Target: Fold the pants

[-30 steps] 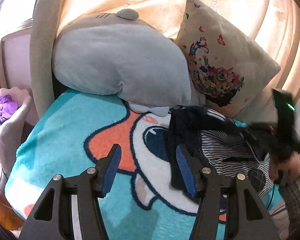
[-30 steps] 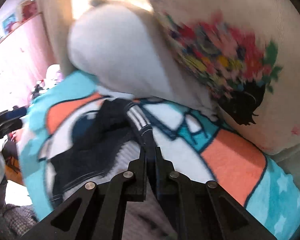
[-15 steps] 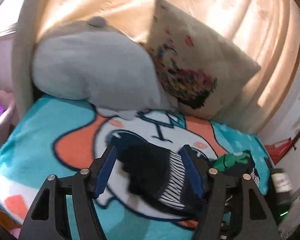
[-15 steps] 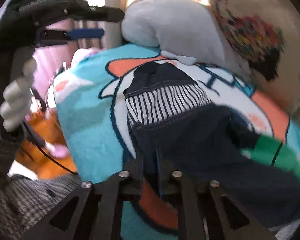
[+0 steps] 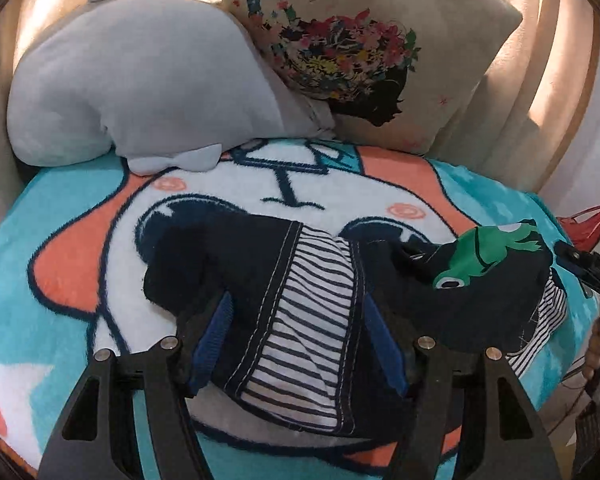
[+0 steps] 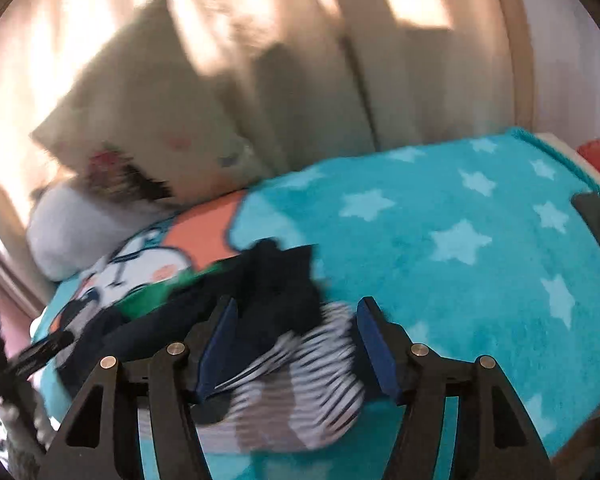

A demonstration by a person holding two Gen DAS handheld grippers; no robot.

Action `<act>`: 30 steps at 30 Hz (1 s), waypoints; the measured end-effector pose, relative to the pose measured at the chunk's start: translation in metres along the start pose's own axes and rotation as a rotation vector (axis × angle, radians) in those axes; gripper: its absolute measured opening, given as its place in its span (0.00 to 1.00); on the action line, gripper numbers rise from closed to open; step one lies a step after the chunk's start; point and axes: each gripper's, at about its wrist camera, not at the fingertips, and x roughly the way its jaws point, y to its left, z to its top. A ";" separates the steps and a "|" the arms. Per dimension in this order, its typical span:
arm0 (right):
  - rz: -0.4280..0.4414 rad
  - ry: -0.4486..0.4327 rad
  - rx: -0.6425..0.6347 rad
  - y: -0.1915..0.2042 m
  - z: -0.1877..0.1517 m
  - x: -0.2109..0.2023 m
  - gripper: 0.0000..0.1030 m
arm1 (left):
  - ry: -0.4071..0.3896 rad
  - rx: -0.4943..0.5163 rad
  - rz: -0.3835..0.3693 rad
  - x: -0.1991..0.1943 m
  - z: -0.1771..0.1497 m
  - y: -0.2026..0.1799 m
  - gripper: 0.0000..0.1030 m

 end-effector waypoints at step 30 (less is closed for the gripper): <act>0.018 0.026 0.222 -0.062 -0.024 -0.036 0.59 | 0.024 0.011 0.043 0.000 -0.014 -0.009 0.65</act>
